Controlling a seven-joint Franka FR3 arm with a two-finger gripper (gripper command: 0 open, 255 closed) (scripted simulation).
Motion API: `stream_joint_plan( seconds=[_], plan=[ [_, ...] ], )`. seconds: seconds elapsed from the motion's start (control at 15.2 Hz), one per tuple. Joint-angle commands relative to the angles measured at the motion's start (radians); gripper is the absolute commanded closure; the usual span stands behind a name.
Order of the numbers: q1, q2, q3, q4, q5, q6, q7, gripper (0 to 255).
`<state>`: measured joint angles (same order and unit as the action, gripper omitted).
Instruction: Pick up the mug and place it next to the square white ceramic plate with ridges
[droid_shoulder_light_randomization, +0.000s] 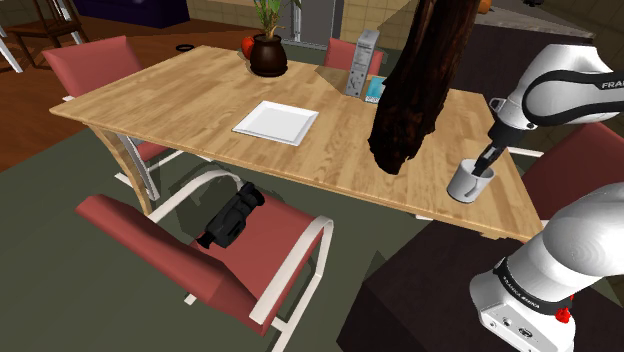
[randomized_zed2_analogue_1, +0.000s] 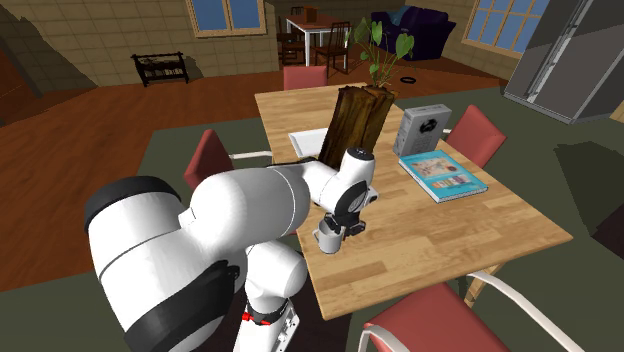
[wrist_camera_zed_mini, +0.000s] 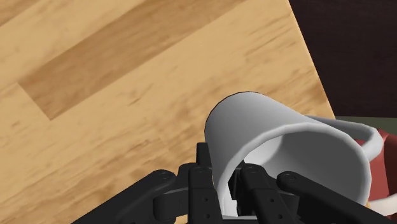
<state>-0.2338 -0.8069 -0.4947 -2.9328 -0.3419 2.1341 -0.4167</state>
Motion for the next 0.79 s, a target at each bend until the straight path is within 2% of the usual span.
stream_joint_plan(
  seconds=[0.0, 0.73],
  plan=[
    [0.001, -0.017, 0.009, 0.013, 0.007, -0.03, 0.001, 255],
    [0.015, -0.096, 0.066, 0.122, 0.057, -0.216, 0.006, 255]
  ],
)
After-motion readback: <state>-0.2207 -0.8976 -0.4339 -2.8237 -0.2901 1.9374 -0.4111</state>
